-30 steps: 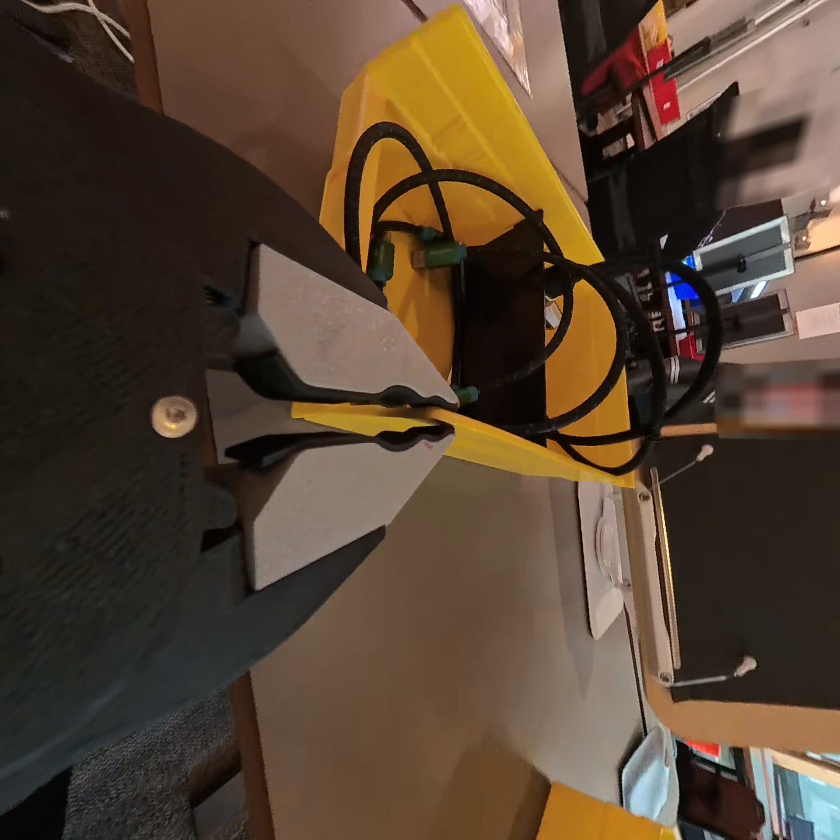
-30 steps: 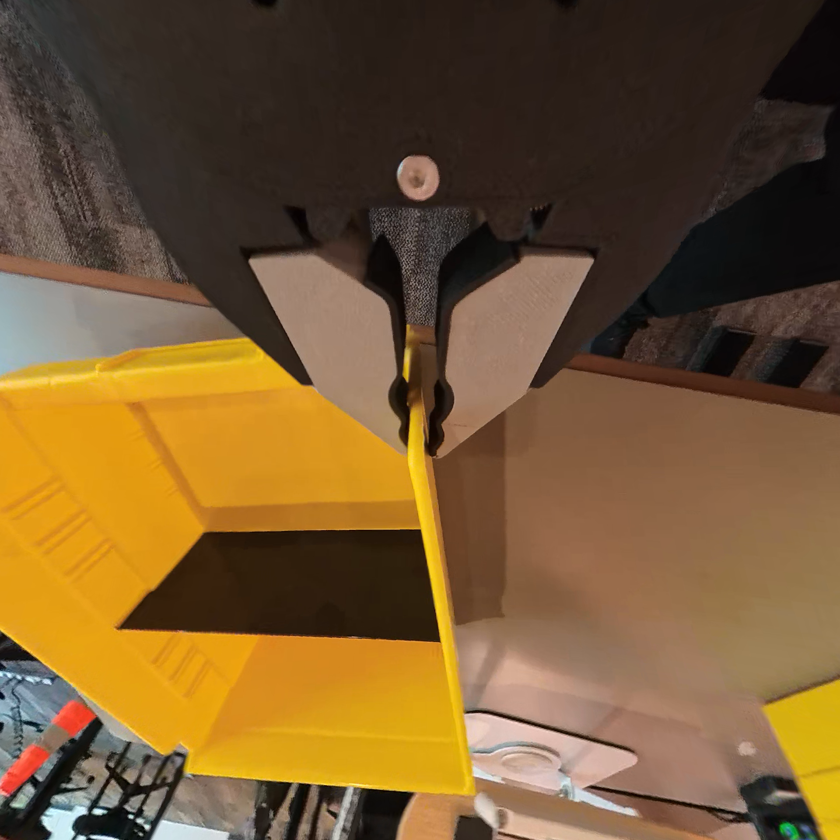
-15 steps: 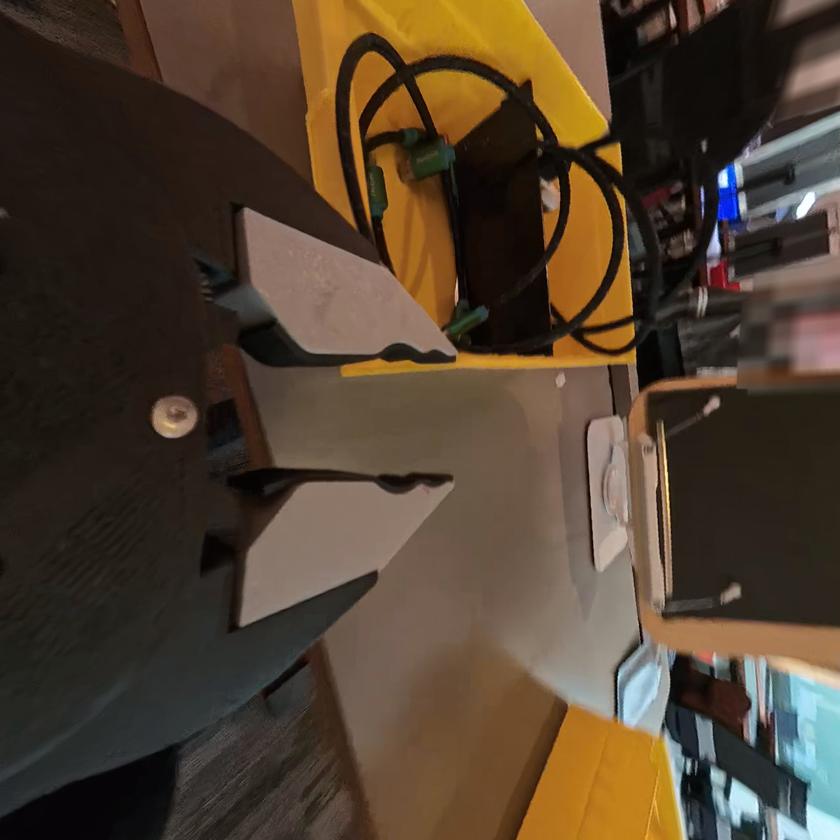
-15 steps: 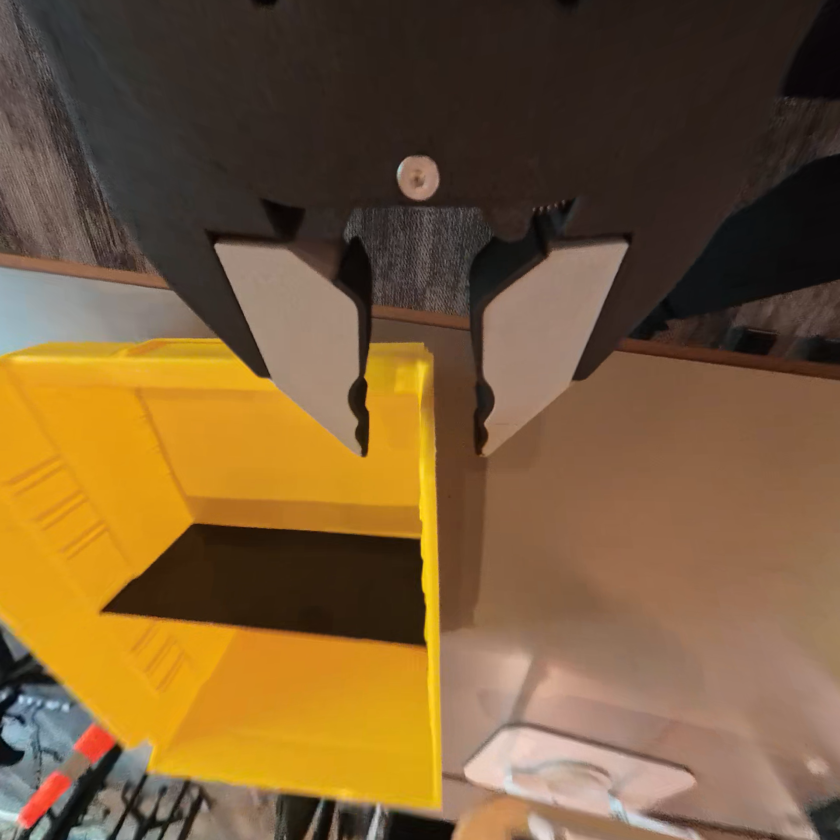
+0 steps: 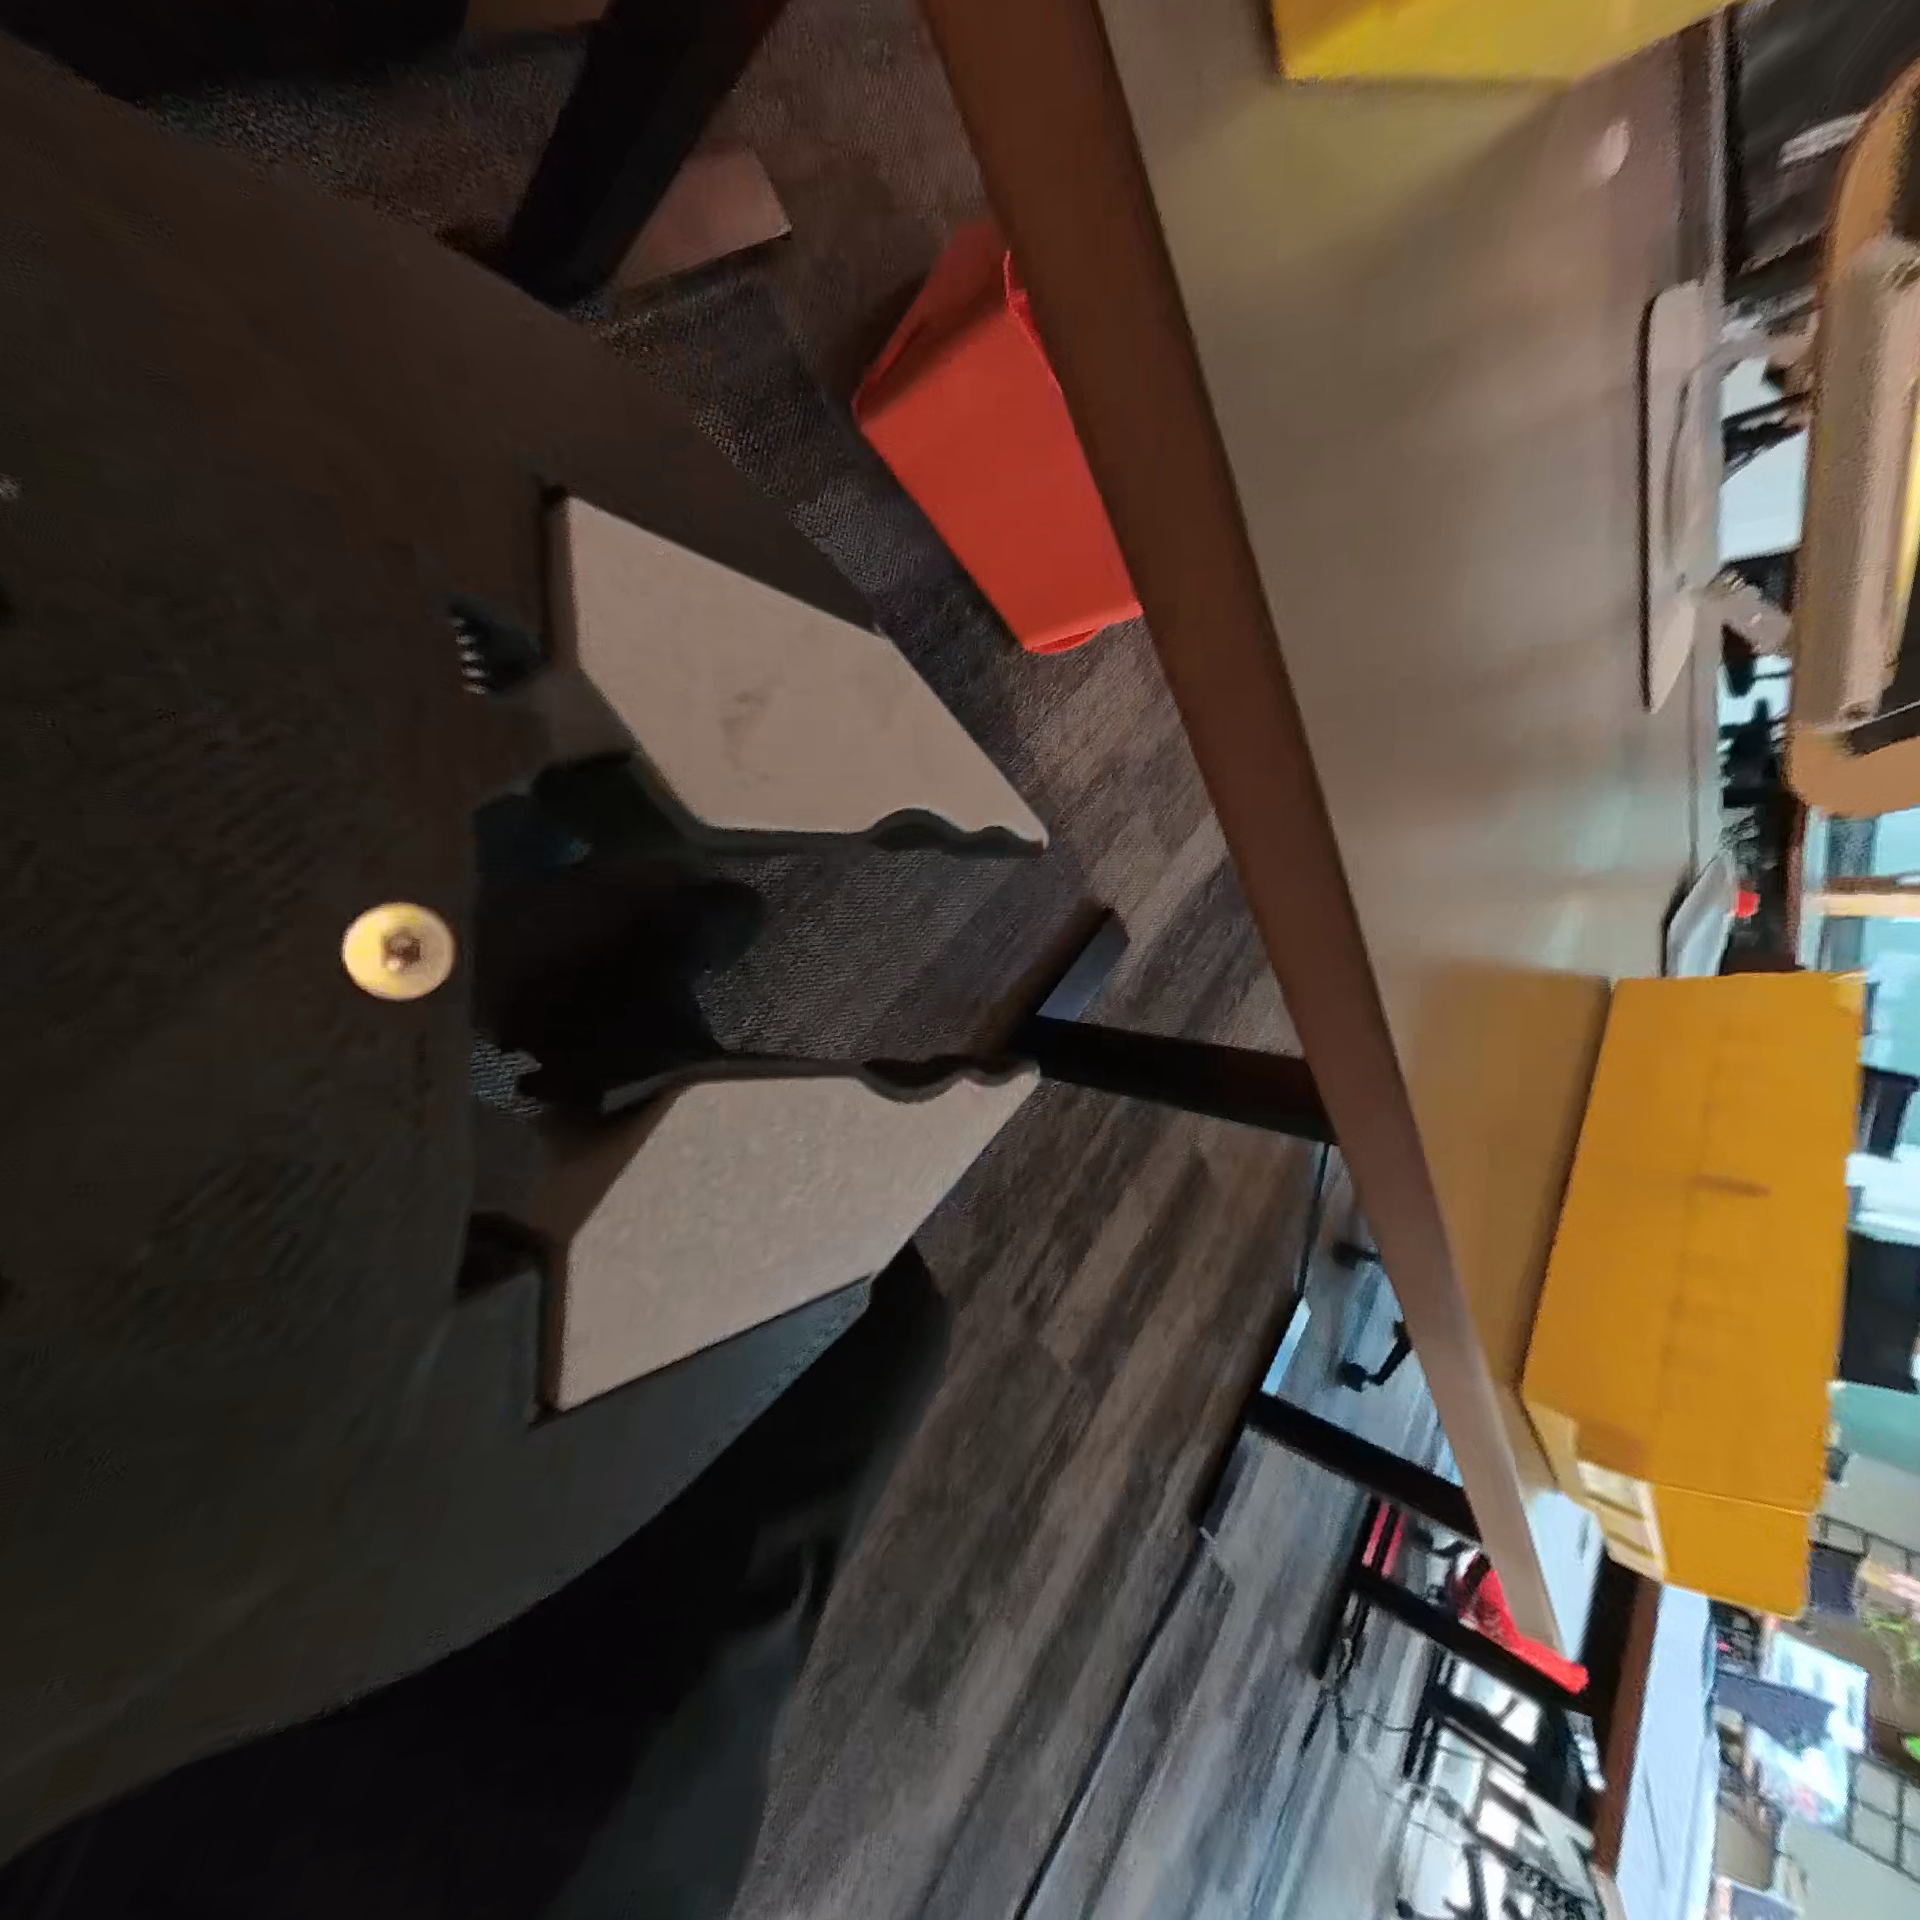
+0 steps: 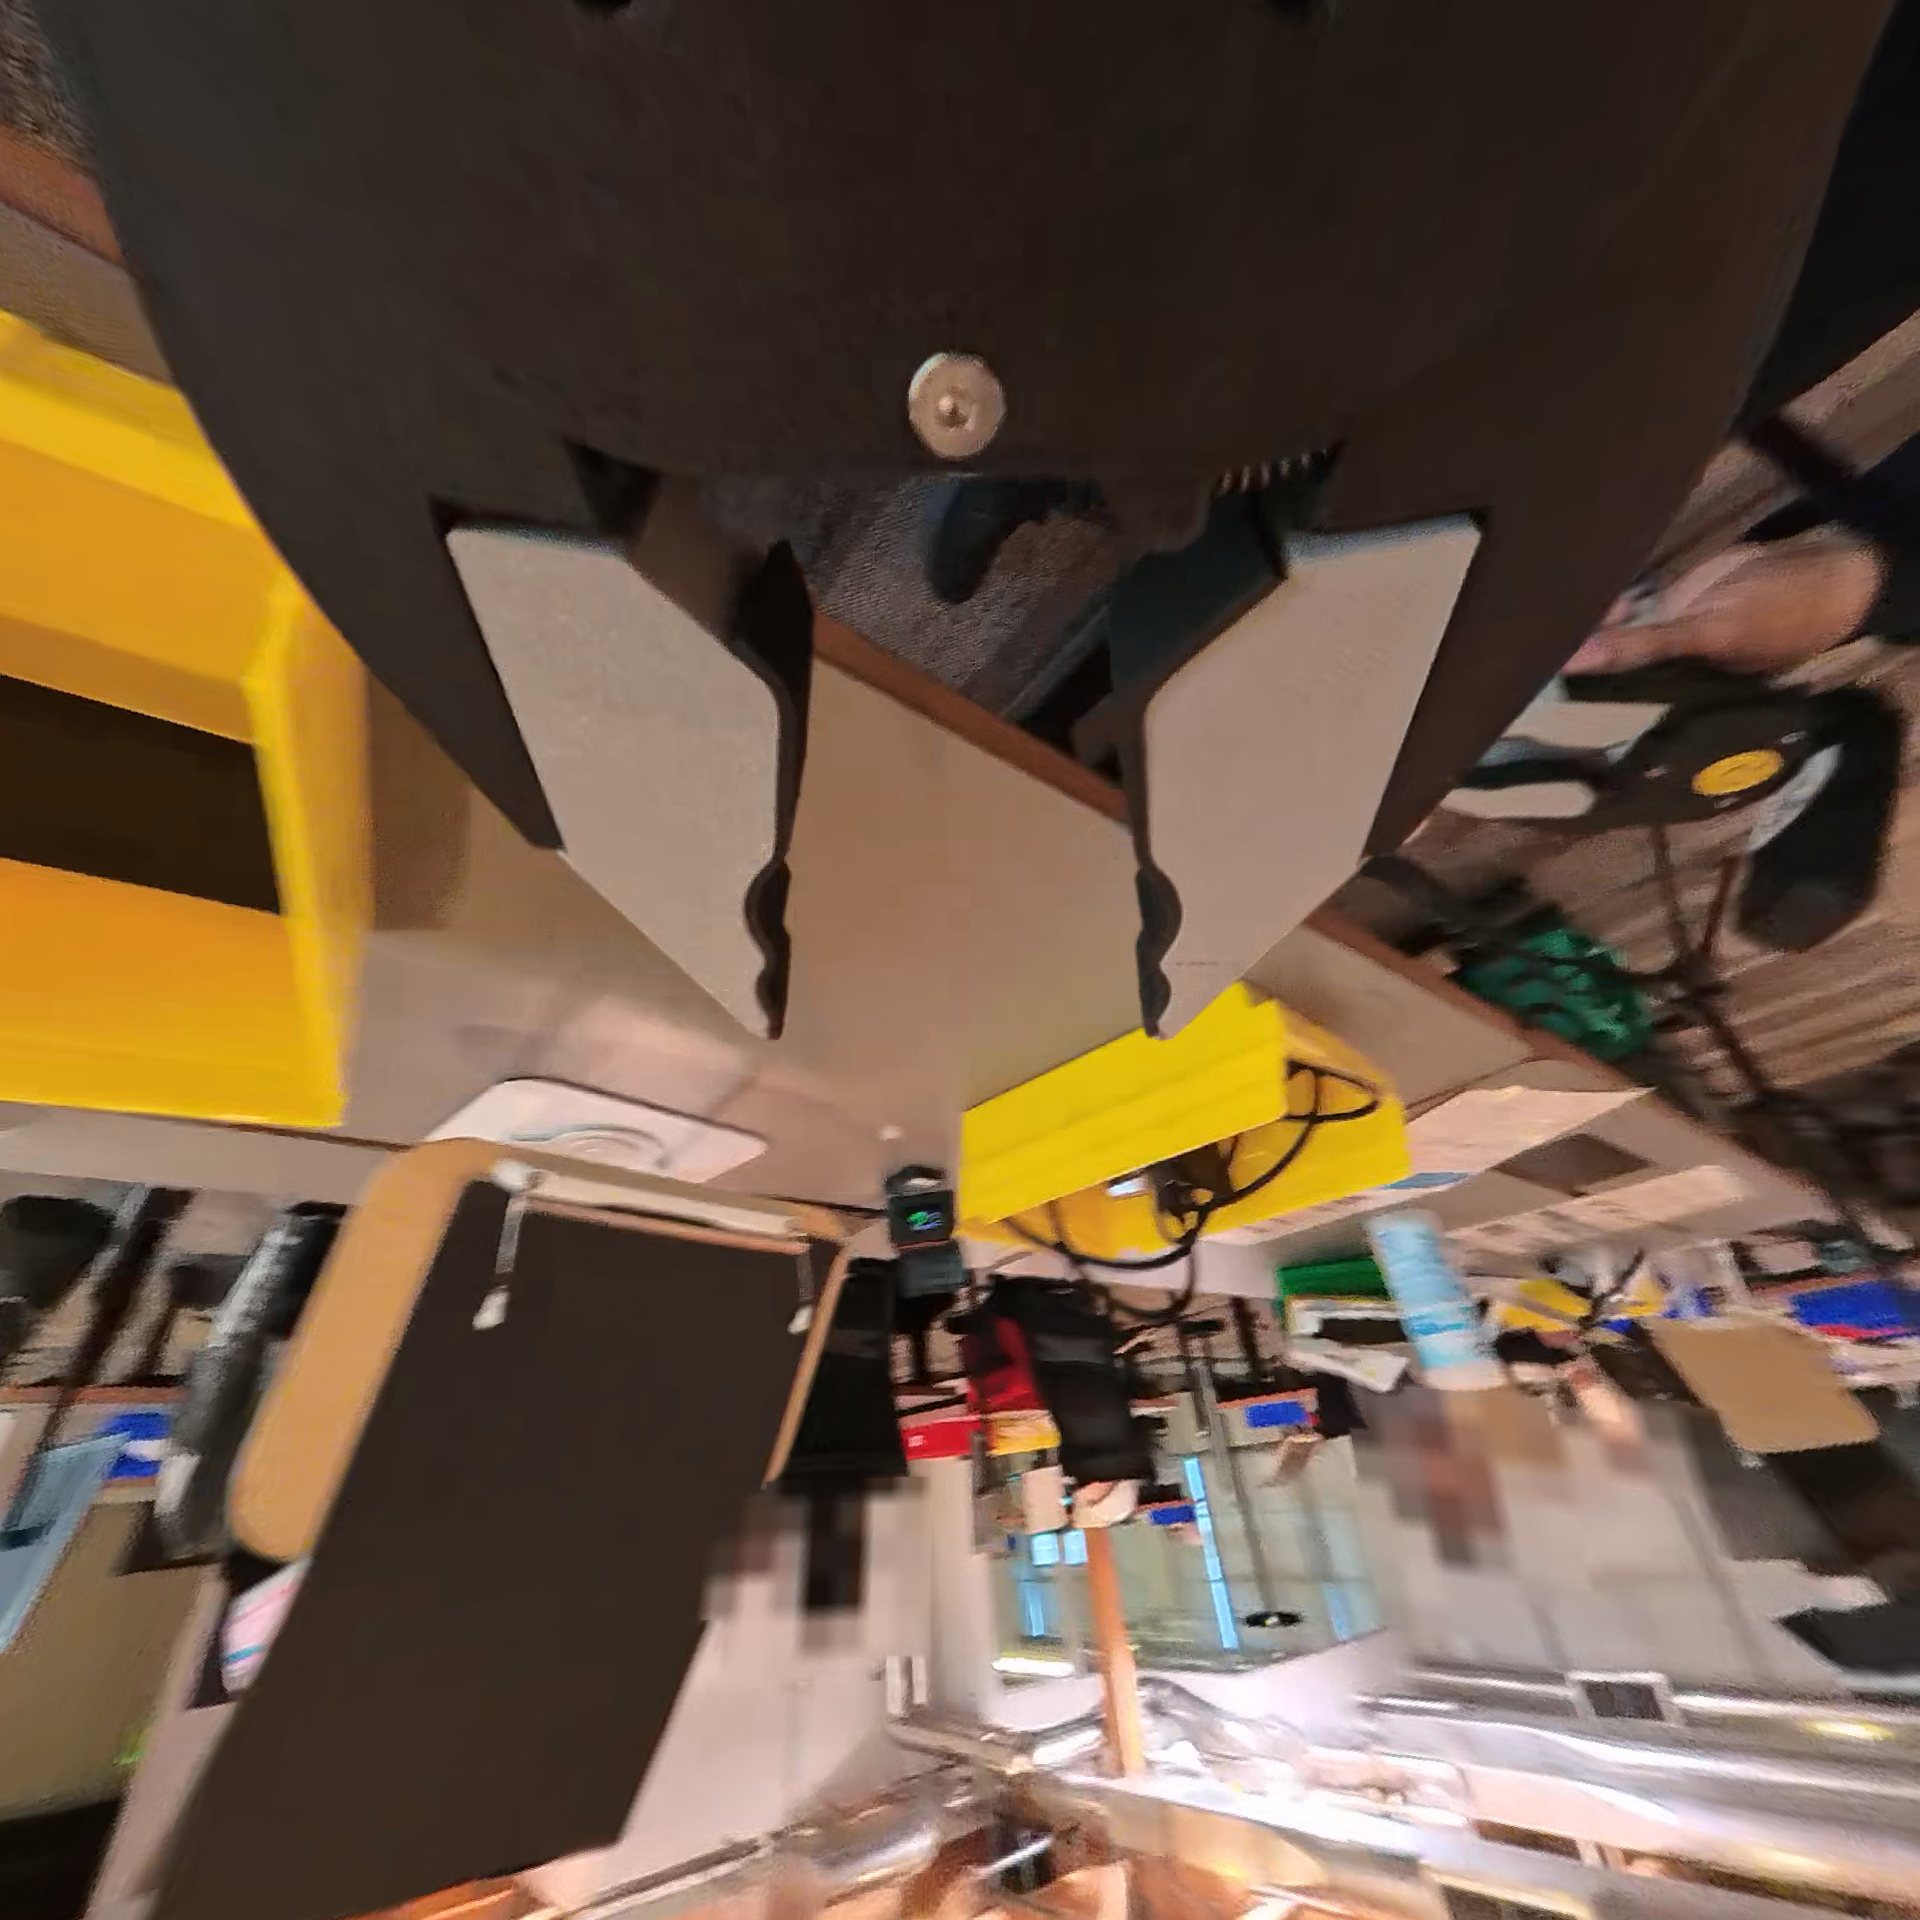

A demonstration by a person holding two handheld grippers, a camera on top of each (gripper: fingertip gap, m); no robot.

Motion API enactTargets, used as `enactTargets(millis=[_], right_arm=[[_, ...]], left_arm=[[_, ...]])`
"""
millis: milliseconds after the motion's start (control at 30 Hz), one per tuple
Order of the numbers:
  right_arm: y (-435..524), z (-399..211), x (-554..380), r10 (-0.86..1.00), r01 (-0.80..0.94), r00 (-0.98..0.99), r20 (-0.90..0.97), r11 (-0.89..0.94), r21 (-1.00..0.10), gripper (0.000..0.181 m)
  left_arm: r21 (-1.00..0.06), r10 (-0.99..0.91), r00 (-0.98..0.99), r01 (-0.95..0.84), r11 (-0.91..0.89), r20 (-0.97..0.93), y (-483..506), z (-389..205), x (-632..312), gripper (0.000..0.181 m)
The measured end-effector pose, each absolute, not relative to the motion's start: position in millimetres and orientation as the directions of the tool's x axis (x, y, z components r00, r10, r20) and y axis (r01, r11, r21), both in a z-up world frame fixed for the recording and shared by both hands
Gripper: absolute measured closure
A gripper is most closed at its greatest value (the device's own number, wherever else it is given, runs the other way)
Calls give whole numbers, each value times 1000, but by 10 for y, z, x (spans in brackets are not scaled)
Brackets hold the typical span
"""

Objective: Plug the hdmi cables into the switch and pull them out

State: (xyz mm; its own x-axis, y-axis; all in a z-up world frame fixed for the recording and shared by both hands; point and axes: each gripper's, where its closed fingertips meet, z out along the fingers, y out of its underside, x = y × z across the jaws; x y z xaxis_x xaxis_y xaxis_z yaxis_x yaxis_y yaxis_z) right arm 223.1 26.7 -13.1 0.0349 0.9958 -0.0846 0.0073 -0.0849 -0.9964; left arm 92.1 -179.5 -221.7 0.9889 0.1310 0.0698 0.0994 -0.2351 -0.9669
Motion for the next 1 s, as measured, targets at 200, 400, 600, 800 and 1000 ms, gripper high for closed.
enactTargets(millis=[200,400,600,800,1000], right_arm=[[-380,-1345,2169,999,228,33,-18,-25,-973,112],[-522,-2055,2273,995,337,104,-9,-43,-940,92],[-350,-2239,2249,986,383,146,76,15,-924,90],[-266,-2180,2302,980,356,185,73,3,-935,90],[-235,-2276,2246,981,383,185,62,-14,-924,81]], left_arm=[[-948,144,989,23,-317,-24,-1816,-2487,874,145],[-947,204,975,-17,-320,-87,-1888,-2350,826,138],[-924,206,970,-45,-381,-132,-1989,-2473,956,138],[-907,217,958,-85,-412,-188,-2017,-2512,893,139],[-882,227,962,-29,-470,-152,-2039,-2717,730,131]])
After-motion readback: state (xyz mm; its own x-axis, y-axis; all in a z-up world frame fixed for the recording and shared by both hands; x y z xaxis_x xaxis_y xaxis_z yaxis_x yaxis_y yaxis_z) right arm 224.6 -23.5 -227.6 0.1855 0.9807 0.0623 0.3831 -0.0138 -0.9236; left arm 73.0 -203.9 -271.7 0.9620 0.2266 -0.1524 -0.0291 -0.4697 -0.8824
